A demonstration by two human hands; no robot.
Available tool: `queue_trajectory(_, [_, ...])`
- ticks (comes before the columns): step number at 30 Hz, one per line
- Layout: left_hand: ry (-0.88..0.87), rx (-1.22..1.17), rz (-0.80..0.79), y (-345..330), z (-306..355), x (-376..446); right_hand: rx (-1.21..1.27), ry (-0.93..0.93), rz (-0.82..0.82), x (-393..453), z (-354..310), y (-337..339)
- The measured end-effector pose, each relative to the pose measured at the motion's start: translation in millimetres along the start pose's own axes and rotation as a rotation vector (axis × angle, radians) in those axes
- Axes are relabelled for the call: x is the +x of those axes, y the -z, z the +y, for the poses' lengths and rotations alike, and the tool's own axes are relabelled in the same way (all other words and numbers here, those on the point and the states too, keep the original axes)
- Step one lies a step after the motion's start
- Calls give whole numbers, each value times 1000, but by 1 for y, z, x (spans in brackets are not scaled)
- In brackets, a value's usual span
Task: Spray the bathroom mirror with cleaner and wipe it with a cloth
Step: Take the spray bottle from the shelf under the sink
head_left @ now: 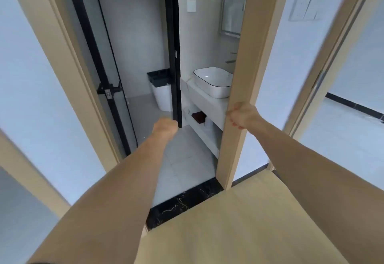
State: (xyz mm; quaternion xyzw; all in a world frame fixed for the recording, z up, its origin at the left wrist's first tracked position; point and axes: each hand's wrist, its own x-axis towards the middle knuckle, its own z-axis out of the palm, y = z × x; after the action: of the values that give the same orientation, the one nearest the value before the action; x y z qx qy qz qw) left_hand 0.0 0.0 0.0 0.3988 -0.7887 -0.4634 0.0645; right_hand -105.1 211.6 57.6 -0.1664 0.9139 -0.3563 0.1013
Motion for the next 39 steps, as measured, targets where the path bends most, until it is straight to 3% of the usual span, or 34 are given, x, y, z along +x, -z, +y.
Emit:
queue_trajectory(5, [99, 32, -37, -19, -28, 14, 5, -90, -55, 5, 27, -13])
queue_trajectory(12, [41, 73, 3, -38, -35, 32, -27, -91, -103, 38, 55, -29])
queue_trajectory(21, [97, 155, -41, -64, -73, 74, 8, -141, -334, 87, 88, -87])
queue_trajectory(28, [80, 245, -150, -83, -70, 166, 48, -194, -354, 166, 83, -150])
queue_trajectory(39, [7, 248, -113, -61, -25, 319, 118, -185, -305, 301, 38, -197])
